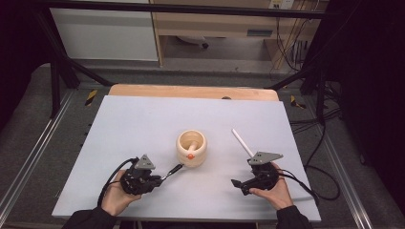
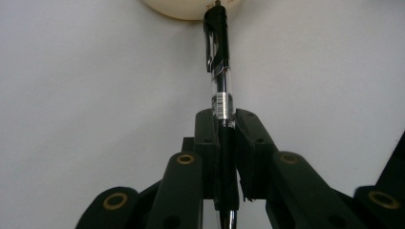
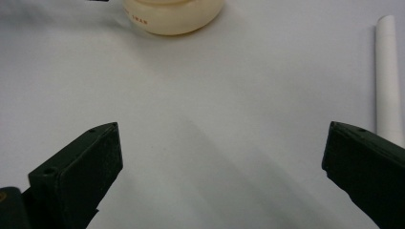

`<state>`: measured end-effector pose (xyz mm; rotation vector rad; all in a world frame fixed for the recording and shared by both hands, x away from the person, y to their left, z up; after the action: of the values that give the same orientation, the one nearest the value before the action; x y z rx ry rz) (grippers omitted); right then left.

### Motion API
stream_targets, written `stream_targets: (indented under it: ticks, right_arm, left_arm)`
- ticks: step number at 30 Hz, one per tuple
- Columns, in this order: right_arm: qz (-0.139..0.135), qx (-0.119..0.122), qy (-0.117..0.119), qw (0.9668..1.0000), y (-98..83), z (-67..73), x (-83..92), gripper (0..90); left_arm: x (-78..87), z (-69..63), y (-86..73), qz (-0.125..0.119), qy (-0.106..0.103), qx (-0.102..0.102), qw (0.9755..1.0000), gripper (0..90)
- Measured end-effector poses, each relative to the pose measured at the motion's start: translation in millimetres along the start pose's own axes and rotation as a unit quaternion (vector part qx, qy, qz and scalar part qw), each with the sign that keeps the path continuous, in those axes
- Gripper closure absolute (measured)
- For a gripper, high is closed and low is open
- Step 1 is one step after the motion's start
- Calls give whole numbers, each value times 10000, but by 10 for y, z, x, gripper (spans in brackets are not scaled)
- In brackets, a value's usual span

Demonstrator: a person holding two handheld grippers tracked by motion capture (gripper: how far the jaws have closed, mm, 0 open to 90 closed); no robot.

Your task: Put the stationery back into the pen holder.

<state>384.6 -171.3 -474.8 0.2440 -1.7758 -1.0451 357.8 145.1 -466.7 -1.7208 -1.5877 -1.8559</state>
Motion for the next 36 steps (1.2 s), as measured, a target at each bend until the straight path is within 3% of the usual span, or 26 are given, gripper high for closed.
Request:
stream_targets:
  ticks: [11, 23, 29, 36]
  right_arm:
    - [105, 362, 55, 9993, 107, 121, -36, 8]
    - [300, 887, 101, 9956, 206, 264, -127, 17]
    - [417, 1158, 131, 9923, 244, 333, -150, 21]
    - [520, 1624, 138, 9853, 311, 398, -194, 31]
  left_arm:
    - [-135, -283, 177, 122, -205, -289, 9993, 797]
    - [-245, -542, 361, 258, -359, -593, 9973, 797]
    - [-272, -588, 399, 298, -394, -625, 9968, 797]
    - [-281, -623, 429, 370, -407, -654, 9963, 796]
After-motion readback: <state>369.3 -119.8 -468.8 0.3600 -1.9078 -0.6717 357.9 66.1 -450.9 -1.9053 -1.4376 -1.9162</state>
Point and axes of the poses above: each handheld gripper's, and its own axes: x roughly backward along the jaws, y roughly out of its top, z roughly to its left, the point moved 7 cm from there along -x, roughly forward along the jaws, and after that the axes turned 13 degrees about x, right-handed, at the moved point
